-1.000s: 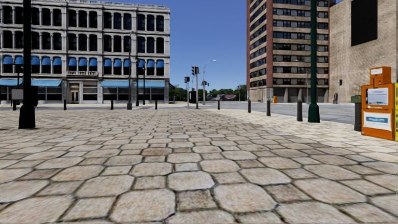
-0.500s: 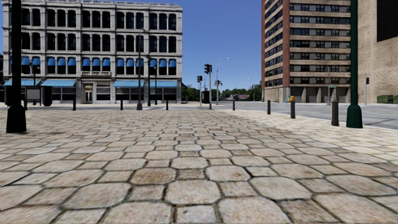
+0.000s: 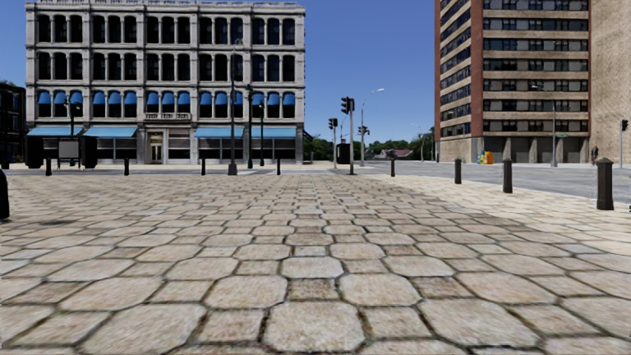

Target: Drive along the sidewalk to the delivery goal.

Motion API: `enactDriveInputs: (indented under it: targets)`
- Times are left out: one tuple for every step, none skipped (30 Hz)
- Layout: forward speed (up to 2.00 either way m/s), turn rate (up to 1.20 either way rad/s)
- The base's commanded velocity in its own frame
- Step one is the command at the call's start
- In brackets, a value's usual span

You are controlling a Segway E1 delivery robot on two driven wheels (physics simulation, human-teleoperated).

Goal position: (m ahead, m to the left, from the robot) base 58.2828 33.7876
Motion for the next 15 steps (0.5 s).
enactDriveInputs:
  targets:
    - [2.00,0.00]
    - [2.00,0.00]
    - [2.00,0.00]
    - [2.00,0.00]
    - [2.00,0.00]
    - [2.00,0.00]
    - [2.00,0.00]
    - [2.00,0.00]
    - [2.00,0.00]
    - [2.00,0.00]
    - [2.00,0.00]
    - [2.00,0.00]
    - [2.00,0.00]
    - [2.00,0.00]
    - [2.00,0.00]
